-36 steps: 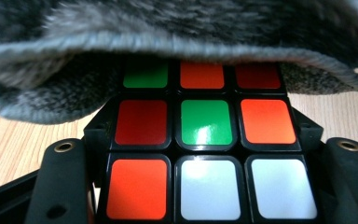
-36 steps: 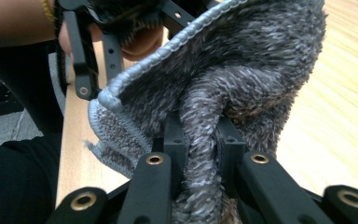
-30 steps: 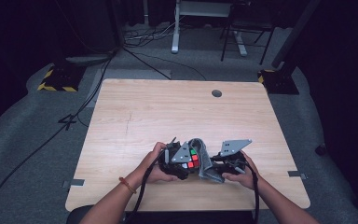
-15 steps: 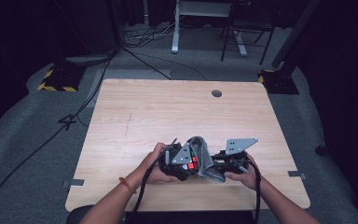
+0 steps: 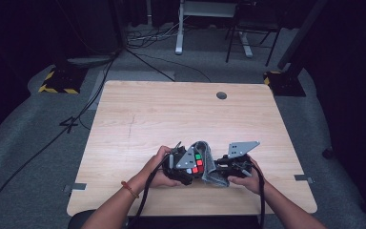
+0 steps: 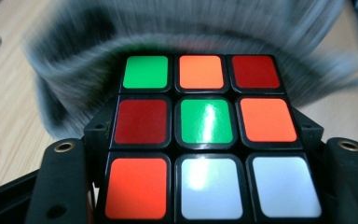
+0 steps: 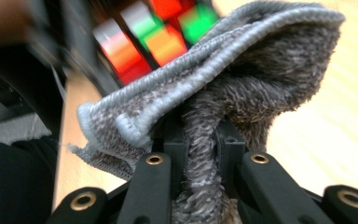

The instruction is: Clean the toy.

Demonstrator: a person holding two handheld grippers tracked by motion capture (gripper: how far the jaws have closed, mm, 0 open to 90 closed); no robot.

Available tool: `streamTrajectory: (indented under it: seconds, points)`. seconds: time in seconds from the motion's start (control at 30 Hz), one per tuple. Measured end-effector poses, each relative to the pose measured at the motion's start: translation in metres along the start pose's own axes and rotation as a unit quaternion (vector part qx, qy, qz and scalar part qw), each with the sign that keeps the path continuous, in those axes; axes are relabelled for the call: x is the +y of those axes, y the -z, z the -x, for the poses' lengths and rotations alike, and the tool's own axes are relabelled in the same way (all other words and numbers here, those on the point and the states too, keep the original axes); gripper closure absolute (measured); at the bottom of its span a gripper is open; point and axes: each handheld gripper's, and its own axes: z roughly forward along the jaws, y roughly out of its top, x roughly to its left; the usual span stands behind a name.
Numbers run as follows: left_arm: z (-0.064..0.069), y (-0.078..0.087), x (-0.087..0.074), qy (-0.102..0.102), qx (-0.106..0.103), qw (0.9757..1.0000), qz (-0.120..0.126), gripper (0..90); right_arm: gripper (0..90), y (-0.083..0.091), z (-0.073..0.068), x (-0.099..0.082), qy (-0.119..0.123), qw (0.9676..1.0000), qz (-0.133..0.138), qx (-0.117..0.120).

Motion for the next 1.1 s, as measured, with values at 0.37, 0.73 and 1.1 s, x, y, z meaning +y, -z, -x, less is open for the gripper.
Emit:
streamTrajectory:
  seconds: [0.37, 0.73, 1.1]
  points:
    - [-0.005, 0.008, 0.002, 0.015, 0.0, 0.9993, 0.033, 33.6, 79.5, 0.001, -0.001, 0.004, 0.006, 0.9998, -0.011, -0.018]
    - [-0.001, 0.016, 0.007, 0.007, -0.01, 0.9973, 0.073, 33.5, 79.2, -0.016, 0.011, -0.011, -0.029, 0.9982, -0.052, 0.004]
    - [0.0, 0.001, -0.001, -0.015, 0.001, 0.9999, 0.0, 32.9, 79.4, 0.003, 0.009, -0.005, -0.024, 0.9994, 0.015, 0.021]
